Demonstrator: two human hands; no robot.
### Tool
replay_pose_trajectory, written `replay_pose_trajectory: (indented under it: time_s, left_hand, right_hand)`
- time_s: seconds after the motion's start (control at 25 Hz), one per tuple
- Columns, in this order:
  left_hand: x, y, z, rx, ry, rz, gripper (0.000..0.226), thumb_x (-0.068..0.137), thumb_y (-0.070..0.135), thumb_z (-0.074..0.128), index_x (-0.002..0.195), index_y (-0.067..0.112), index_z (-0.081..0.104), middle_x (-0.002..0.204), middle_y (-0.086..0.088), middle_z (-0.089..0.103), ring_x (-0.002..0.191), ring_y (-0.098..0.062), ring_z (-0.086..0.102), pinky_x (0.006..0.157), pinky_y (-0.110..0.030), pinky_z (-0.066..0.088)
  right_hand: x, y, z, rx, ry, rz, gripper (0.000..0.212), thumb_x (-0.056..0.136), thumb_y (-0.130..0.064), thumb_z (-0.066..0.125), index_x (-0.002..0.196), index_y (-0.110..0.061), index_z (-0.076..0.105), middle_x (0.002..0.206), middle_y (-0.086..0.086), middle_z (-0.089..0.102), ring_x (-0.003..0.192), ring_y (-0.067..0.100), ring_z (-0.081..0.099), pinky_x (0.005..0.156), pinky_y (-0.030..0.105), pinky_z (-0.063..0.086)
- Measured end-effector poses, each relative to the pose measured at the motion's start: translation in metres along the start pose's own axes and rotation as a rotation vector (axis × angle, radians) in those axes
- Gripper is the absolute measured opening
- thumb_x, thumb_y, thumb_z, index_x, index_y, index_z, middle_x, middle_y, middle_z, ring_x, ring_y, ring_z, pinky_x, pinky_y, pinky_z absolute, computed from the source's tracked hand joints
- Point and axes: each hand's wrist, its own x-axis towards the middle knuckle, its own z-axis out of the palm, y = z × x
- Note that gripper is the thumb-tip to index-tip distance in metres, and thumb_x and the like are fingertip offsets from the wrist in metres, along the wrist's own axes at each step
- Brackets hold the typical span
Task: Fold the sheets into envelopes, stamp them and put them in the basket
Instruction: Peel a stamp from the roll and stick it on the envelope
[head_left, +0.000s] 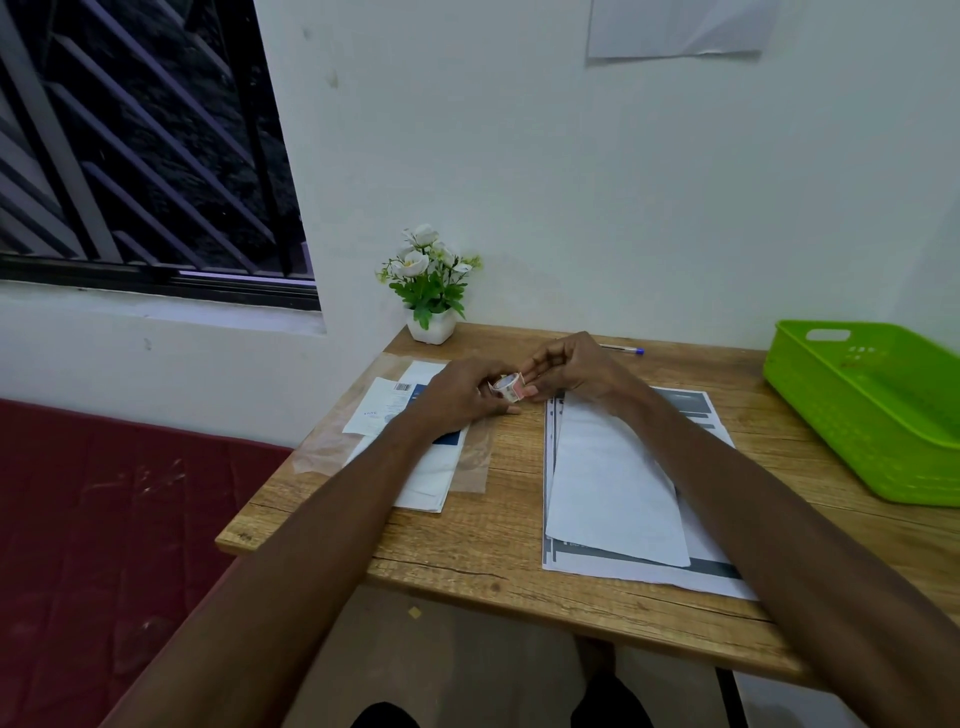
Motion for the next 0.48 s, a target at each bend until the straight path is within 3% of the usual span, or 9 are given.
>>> replay_pose_trajectory:
  time_s: [0.32,0.48]
  left_hand:
    - [0.0032,-0.0054,0.0,-0.107,0.092,-0.051,0.06,0.056,0.038,0.099,0.11,0.024,0.076,0.088,0.014,0.068,0.076,-0.005,0.06,0.072,-0.035,0.052]
    - [0.0036,-0.0067,-0.0046,-0.098,0.056,-0.023,0.06,0.058,0.037,0.098,0.112,0.023,0.077,0.093,0.007,0.071,0.082,-0.013,0.065,0.077,-0.04,0.056]
  right_hand:
    - [0.0025,-0.0007,0.0047,-0.071,0.017,-0.033,0.031,0.064,-0.011,0.093,0.093,-0.007,0.081,0.09,0.016,0.079,0.079,0.021,0.076,0.068,0.025,0.058]
    - [0.0017,-0.0013,0.0067,-0.078,0.016,-0.032,0.031,0.064,-0.009,0.093,0.092,-0.005,0.081,0.09,0.018,0.078,0.081,0.025,0.074,0.072,0.03,0.06]
